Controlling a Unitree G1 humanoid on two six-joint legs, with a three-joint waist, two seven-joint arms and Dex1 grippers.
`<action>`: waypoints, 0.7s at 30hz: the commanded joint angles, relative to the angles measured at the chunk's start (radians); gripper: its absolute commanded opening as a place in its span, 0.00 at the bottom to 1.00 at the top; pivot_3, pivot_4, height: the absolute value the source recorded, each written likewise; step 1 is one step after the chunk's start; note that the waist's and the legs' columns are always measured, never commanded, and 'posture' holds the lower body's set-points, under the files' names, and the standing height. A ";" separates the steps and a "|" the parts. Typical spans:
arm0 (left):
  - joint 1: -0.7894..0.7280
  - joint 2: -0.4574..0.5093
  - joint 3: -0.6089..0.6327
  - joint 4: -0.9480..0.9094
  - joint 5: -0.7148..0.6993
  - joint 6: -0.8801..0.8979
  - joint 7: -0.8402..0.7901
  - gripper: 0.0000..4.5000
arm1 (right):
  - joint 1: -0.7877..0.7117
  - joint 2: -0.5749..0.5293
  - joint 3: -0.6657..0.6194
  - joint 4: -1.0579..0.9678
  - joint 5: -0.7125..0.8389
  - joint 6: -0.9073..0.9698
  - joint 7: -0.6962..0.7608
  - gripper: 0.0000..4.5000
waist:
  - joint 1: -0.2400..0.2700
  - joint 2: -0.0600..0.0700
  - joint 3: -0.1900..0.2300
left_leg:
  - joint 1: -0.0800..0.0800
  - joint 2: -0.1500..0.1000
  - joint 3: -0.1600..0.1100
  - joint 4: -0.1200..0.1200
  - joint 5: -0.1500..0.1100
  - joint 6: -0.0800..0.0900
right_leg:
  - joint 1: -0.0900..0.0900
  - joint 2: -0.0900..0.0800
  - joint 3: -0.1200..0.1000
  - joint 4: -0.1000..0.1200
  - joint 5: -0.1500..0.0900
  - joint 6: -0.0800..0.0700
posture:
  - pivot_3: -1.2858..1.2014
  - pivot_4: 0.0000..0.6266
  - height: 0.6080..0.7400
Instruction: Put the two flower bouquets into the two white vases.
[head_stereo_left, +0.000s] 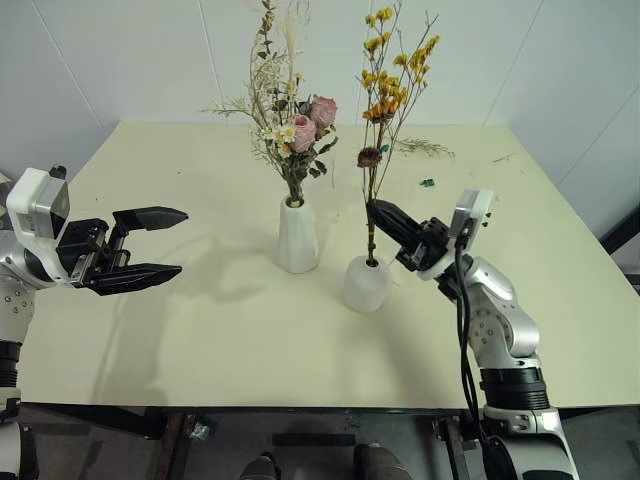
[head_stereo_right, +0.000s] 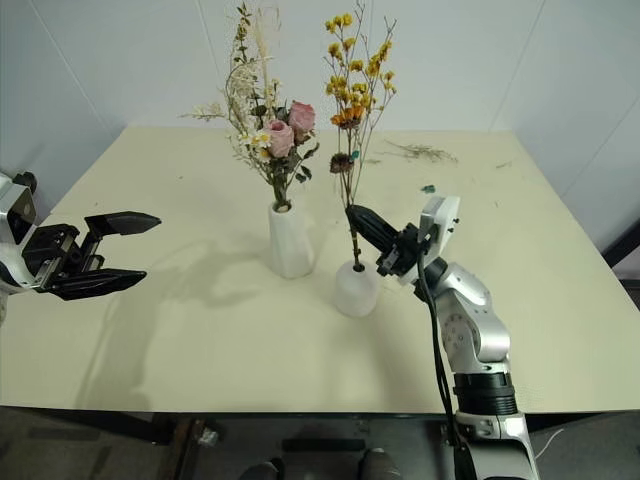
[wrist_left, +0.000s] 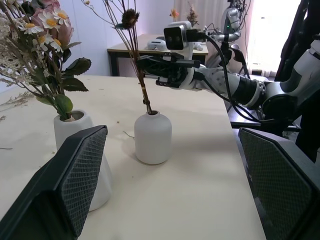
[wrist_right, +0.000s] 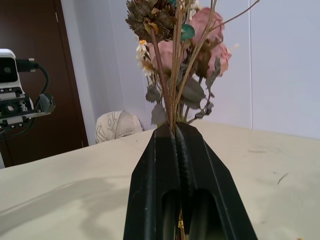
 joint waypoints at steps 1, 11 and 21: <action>0.004 0.014 0.037 -0.029 -0.017 -0.001 -0.112 1.00 | 0.009 0.006 -0.001 -0.036 0.007 -0.020 0.006 0.01 | -0.001 0.000 0.000 | 0.000 0.000 0.000 0.000 0.000 0.000 | 0.000 0.000 0.000 0.000 0.000 0.000 | 0.52 0.24 1.00; 0.004 0.007 0.036 -0.029 -0.012 -0.003 -0.112 1.00 | 0.035 0.005 -0.003 -0.070 0.020 -0.006 -0.004 0.01 | 0.000 0.000 0.000 | 0.000 0.000 0.000 0.000 0.000 0.000 | 0.000 0.000 0.000 0.000 0.000 0.000 | 0.52 0.24 1.00; -0.002 0.005 0.034 -0.027 -0.009 -0.003 -0.112 1.00 | 0.037 0.015 -0.010 0.009 0.008 -0.033 0.008 0.01 | 0.000 0.000 0.000 | 0.000 0.000 0.000 0.000 0.000 0.000 | 0.000 0.000 0.000 0.000 0.000 0.000 | 0.52 0.24 1.00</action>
